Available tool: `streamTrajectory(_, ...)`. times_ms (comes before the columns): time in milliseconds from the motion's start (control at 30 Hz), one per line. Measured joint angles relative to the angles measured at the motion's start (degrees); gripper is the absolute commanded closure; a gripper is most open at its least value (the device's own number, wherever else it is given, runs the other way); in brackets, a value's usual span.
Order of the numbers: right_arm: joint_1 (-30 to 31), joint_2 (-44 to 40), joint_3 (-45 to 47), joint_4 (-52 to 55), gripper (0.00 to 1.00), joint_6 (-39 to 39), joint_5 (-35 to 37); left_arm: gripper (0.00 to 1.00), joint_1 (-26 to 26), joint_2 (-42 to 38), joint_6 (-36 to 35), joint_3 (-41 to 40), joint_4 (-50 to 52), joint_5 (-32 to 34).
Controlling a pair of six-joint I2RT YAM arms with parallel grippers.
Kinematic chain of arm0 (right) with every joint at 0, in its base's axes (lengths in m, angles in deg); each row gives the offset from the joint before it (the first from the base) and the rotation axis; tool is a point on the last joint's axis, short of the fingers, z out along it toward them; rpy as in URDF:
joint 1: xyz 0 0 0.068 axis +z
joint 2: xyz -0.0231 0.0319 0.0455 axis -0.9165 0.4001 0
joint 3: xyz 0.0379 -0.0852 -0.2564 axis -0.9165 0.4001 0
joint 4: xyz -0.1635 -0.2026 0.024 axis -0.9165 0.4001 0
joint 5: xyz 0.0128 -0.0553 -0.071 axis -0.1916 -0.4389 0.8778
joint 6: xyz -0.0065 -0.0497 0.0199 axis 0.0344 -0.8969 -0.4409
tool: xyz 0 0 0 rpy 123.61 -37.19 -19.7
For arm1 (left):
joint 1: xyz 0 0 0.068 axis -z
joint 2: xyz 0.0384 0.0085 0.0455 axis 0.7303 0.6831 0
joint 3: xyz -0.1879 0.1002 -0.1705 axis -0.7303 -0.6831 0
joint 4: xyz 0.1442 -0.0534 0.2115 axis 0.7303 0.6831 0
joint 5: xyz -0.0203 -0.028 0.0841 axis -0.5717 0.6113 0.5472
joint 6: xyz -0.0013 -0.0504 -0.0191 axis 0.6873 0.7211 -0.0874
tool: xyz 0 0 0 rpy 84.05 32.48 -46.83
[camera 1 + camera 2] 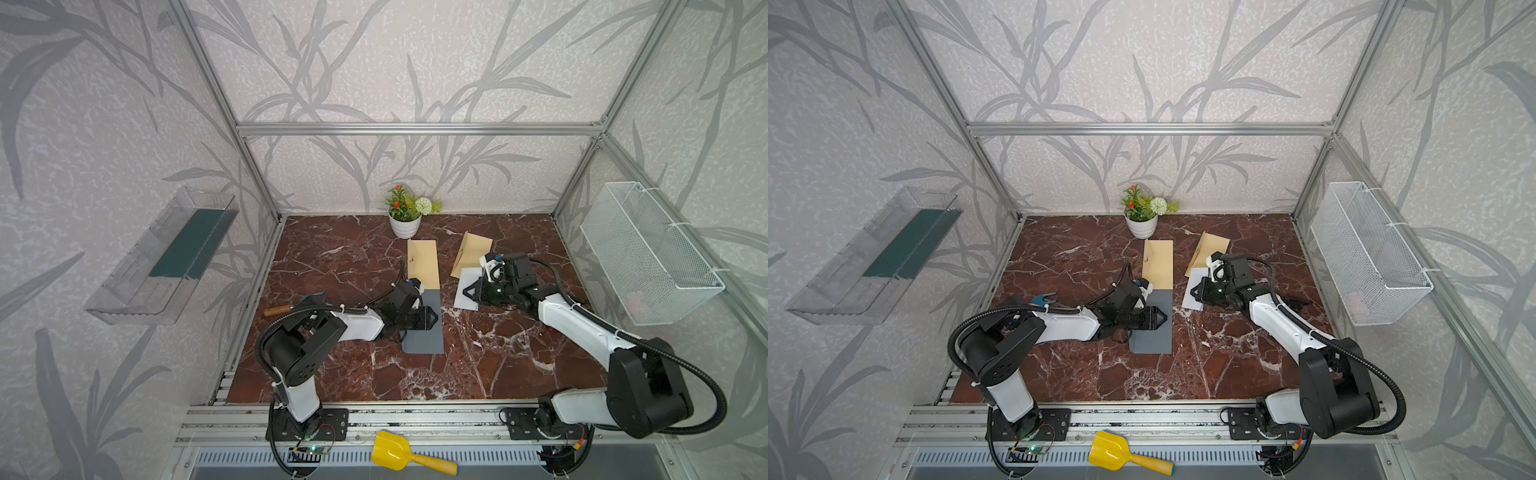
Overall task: Fold the letter paper in half and place it into the envelope
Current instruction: Move the envelope to the center of the board, then pick up the envelope from the center of the board.
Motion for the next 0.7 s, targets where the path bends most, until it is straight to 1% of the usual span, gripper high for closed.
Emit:
streamTrajectory(100,0.0,-0.2,0.0,0.1,0.99,0.0,0.2,0.48,0.3,-1.5,-0.9,1.3,5.0,-0.1)
streamTrajectory(167,0.0,-0.3,0.0,0.1,1.00,0.0,0.3,0.47,0.3,-4.5,-1.6,1.9,9.6,1.0)
streamTrajectory(267,0.0,-0.4,0.0,0.1,0.99,0.0,0.4,0.46,0.3,-11.3,-2.6,2.5,16.3,4.8)
streamTrajectory(367,0.0,-0.4,0.0,0.1,0.99,0.0,0.4,0.45,0.2,-18.7,-2.6,2.6,22.0,9.9)
streamTrajectory(467,0.0,-0.4,0.0,0.0,0.99,0.0,0.3,0.48,-0.6,-23.6,-1.8,0.7,24.6,13.3)
streamTrajectory(567,0.0,-0.3,0.0,0.0,0.99,0.0,0.3,0.50,-2.2,-25.2,0.3,-3.5,25.9,14.9)
streamTrajectory(700,0.0,-0.1,0.0,-0.1,0.99,0.0,0.1,0.53,-3.6,-24.7,3.3,-8.6,26.6,15.4)
